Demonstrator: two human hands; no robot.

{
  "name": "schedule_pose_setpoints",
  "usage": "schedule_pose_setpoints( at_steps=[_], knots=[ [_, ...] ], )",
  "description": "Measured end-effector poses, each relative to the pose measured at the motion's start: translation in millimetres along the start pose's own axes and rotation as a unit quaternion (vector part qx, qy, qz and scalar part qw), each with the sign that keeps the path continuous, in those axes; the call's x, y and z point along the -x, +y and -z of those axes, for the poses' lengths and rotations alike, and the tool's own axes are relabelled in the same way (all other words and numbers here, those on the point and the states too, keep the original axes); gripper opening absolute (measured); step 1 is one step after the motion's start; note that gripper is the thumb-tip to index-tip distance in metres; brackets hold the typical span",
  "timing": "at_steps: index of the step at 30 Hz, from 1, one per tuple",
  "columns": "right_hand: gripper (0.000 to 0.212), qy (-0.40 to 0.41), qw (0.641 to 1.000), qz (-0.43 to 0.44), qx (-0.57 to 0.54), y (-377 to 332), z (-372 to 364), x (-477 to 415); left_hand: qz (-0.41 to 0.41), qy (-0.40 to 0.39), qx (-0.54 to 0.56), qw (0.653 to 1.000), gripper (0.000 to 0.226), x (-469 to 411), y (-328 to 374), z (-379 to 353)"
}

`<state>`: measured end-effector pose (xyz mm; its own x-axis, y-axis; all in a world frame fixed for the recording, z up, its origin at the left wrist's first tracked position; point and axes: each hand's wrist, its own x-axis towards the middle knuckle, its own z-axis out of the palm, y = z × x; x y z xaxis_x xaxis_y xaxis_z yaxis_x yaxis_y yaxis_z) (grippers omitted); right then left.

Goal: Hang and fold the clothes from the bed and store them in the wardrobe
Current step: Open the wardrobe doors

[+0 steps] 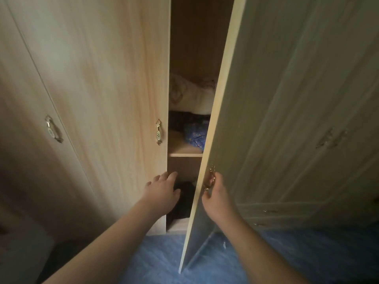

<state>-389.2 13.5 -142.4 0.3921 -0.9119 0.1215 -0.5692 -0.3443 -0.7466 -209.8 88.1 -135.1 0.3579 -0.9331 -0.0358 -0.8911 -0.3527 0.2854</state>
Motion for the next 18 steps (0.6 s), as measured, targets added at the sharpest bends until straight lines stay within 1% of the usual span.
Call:
schedule_pose_setpoints(
  at_steps=[4, 6, 10, 12, 14, 16, 18],
  knots=[
    [0.049, 0.043, 0.997, -0.061, -0.019, 44, 70, 51, -0.065, 0.005, -0.001, 0.998, 0.059, 33, 67, -16],
    [0.046, 0.052, 0.993, -0.101, -0.032, 60, 108, 68, -0.095, 0.008, -0.002, 0.995, 0.058, 43, 99, -21],
    [0.044, 0.072, 0.986, -0.139, -0.063, 86, 165, 104, -0.151, 0.009, -0.004, 0.988, 0.059, 52, 151, -28],
    [0.048, 0.089, 0.983, -0.157, -0.043, 95, 174, 123, -0.166, 0.0, -0.006, 0.986, 0.059, 54, 168, -31],
    [0.058, 0.101, 0.98, -0.17, 0.013, 98, 172, 136, -0.171, -0.01, -0.014, 0.985, 0.058, 57, 177, -35],
    [0.063, 0.099, 0.982, -0.146, 0.066, 89, 166, 141, -0.172, -0.019, -0.021, 0.985, 0.057, 58, 179, -38],
    [0.061, 0.087, 0.985, -0.085, 0.121, 77, 157, 137, -0.169, -0.023, -0.024, 0.985, 0.056, 57, 173, -38]
  ],
)
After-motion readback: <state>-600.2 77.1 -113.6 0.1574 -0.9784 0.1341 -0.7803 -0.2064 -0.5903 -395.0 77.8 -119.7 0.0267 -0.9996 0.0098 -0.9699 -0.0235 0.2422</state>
